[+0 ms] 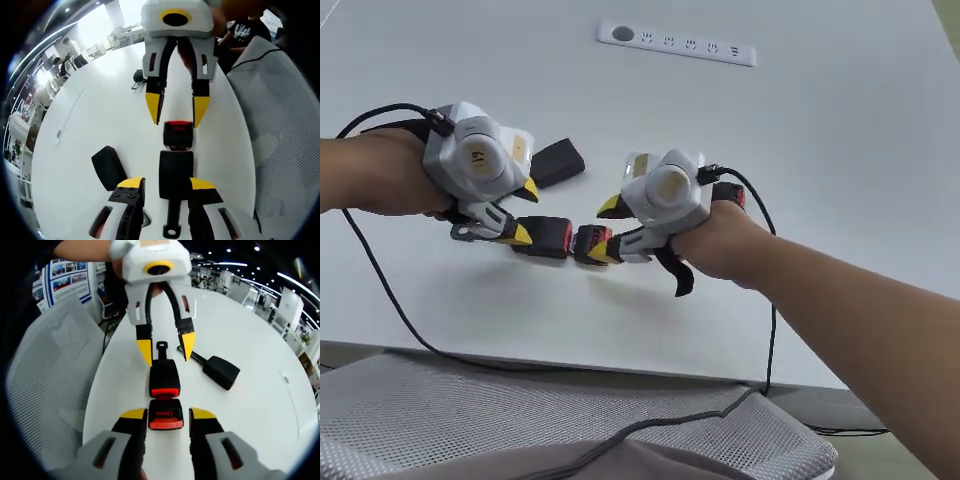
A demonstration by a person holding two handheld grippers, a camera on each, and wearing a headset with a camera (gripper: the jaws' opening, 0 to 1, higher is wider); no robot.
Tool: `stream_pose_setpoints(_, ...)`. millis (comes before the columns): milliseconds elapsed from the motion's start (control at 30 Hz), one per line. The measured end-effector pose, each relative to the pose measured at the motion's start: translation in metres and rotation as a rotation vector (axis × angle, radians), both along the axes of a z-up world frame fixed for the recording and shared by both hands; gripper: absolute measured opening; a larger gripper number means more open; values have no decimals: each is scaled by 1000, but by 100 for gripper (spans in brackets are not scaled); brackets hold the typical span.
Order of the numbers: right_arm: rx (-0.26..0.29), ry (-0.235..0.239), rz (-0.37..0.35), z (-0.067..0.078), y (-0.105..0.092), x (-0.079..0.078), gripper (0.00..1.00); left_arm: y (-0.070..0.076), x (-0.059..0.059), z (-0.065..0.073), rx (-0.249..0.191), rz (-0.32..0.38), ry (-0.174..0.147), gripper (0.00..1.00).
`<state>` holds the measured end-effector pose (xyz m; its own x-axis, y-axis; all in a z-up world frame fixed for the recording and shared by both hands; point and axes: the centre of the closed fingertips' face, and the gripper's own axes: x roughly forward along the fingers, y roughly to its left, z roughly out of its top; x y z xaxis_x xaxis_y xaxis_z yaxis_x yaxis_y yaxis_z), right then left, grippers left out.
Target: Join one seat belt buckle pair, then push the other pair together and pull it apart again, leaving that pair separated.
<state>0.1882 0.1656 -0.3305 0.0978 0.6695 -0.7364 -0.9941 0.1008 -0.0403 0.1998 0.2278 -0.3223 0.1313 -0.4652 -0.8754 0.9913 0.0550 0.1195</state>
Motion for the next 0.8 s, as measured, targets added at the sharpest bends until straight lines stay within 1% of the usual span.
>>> stream_pose_setpoints(67,-1,-12,-9,3,-5,4,33,-4,4,6,-15,15,-10,34)
stream_pose_setpoints(167,-6,-20,-22,6,-13,8,33,-8,10,10,-24,34,-17,33)
stream_pose_setpoints(200,-8,-23,-27,7,-18,10,33,-10,13,13,-31,44,-26,33)
stream_pose_setpoints(267,-11,-21,-33,7,-24,13,33,-12,18,16,-42,52,-38,34)
stream_pose_setpoints(300,-19,-17,-43,6,-30,15,33,-12,21,16,-45,57,-42,34)
stream_pose_setpoints(333,-21,-6,-59,6,-34,16,33,-12,24,16,-46,68,-44,34)
stream_pose_setpoints(400,-35,-15,-67,3,-46,21,33,-10,30,12,-36,79,-46,35)
stream_pose_setpoints(433,-45,-17,-74,1,-55,24,33,-9,34,10,-26,86,-58,34)
stream_pose_setpoints(500,-64,-19,-90,-2,-68,27,33,-10,40,10,-26,88,-72,35)
stream_pose_setpoints(567,-93,-26,-112,-8,-88,34,33,-12,46,10,-34,106,-79,35)
stream_pose_setpoints(700,-110,-28,-149,-11,-113,45,33,-16,55,10,-44,113,-83,35)
stream_pose_setpoints(733,-111,-30,-156,-11,-118,47,33,-16,57,8,-42,118,-77,35)
stream_pose_setpoints(800,-114,-36,-174,-10,-128,53,33,-14,62,2,-24,116,-76,36)
